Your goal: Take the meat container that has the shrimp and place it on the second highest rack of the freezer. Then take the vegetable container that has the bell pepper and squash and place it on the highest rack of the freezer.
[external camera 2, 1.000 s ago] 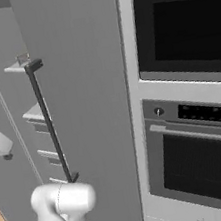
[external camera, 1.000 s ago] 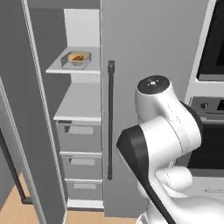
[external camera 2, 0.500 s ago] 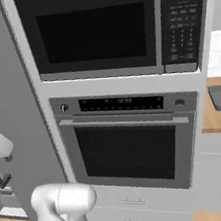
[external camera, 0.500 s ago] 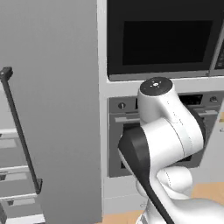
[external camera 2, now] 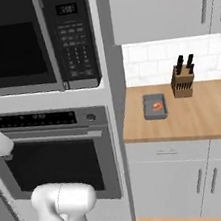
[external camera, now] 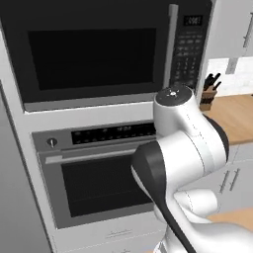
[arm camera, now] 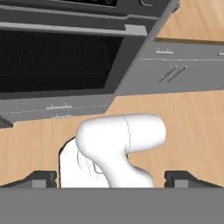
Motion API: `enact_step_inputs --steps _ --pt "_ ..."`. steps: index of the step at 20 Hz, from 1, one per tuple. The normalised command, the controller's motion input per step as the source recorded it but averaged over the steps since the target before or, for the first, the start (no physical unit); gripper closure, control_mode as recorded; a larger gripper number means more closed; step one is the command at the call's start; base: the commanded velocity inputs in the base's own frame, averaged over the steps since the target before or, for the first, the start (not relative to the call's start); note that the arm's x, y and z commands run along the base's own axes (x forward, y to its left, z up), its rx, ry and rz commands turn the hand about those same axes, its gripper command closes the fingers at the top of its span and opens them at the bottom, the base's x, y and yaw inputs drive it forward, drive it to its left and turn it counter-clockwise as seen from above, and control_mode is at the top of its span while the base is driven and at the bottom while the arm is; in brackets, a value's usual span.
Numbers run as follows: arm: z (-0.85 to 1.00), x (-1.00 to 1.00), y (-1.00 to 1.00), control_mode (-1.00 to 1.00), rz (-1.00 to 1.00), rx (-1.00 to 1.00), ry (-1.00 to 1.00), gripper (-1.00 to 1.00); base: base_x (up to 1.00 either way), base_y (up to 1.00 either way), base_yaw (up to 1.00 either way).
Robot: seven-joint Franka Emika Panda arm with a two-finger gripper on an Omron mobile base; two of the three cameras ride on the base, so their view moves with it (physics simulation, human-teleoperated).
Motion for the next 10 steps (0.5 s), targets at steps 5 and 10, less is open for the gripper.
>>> enact_step_inputs --steps 5,10 --pt "0.0 0.0 0.0 1.0 0.0 0.0 0.0 -1.0 -0.13 -1.0 -0.05" --pt "0.0 0.0 0.0 1.0 0.0 0.0 0.0 -1.0 -0.1 -1.0 0.0"
